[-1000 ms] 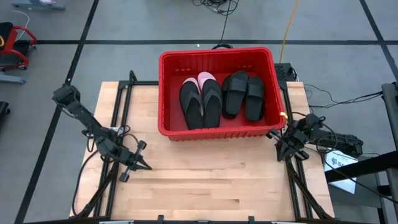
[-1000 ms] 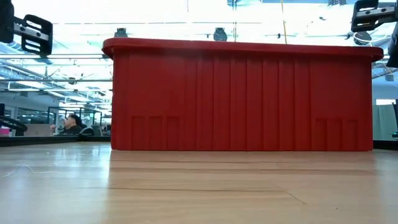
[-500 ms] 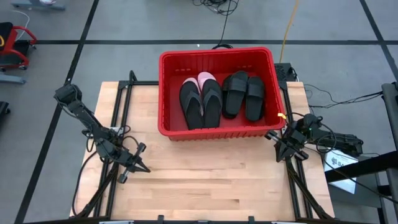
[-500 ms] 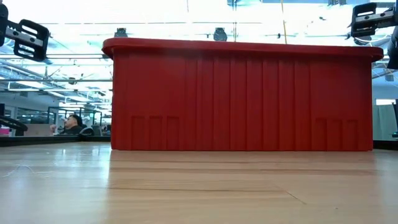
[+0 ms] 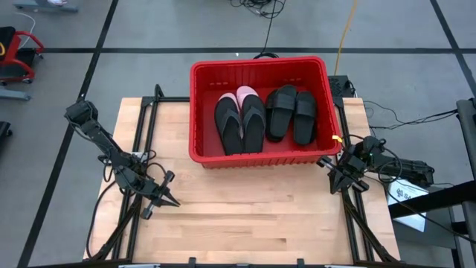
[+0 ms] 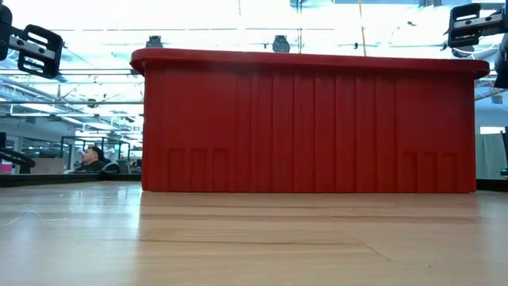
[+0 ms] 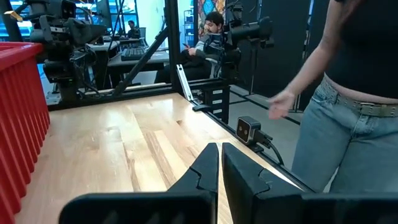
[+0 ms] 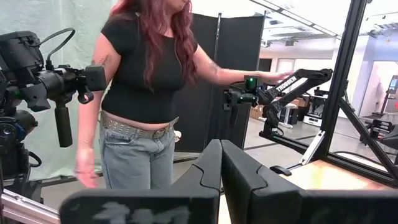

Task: Pick and place slides into bin
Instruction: Return to Home Position

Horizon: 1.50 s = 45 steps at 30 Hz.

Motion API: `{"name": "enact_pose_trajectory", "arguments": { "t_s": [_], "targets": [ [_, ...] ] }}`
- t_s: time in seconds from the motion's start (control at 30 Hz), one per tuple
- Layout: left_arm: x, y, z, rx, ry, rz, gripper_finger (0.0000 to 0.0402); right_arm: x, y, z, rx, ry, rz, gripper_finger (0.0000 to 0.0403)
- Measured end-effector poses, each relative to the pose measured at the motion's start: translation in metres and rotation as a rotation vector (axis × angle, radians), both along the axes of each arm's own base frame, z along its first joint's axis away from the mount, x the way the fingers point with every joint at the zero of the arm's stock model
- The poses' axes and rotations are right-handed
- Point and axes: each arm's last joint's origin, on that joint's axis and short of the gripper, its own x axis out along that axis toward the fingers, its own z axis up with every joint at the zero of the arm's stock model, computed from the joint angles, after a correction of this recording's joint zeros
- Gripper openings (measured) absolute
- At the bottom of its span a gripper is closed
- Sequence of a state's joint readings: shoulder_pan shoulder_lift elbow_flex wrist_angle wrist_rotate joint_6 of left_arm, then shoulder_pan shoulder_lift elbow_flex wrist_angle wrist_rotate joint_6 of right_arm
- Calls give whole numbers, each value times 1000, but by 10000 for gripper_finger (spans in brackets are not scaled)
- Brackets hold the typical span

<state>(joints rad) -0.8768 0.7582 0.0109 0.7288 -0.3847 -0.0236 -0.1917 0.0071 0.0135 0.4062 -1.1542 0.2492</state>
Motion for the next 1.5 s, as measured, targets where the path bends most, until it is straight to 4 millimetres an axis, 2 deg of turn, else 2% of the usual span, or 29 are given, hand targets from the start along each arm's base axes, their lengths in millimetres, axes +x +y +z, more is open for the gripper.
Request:
{"name": "enact_pose_trajectory", "arguments": {
  "t_s": [0.23, 0.53, 0.8, 0.97, 1.23, 1.5],
  "targets": [
    [-2, 3, 5, -26, -25, 0, 1, 0, 0, 0, 0, -1, 0, 0],
    [-8, 10, 13, -73, -62, 10, 23, 0, 0, 0, 0, 0, 0, 0],
    [-11, 14, 11, -51, -36, 13, 13, 0, 0, 0, 0, 0, 0, 0],
    [-12, 23, 15, -80, -59, 56, 1, 0, 0, 0, 0, 0, 0, 0],
    [-15, 39, 22, -132, -113, 132, 23, 0, 0, 0, 0, 0, -1, 0],
    [-19, 46, 15, -89, -76, 157, 19, 0, 0, 0, 0, 0, 0, 0]
  ]
}}
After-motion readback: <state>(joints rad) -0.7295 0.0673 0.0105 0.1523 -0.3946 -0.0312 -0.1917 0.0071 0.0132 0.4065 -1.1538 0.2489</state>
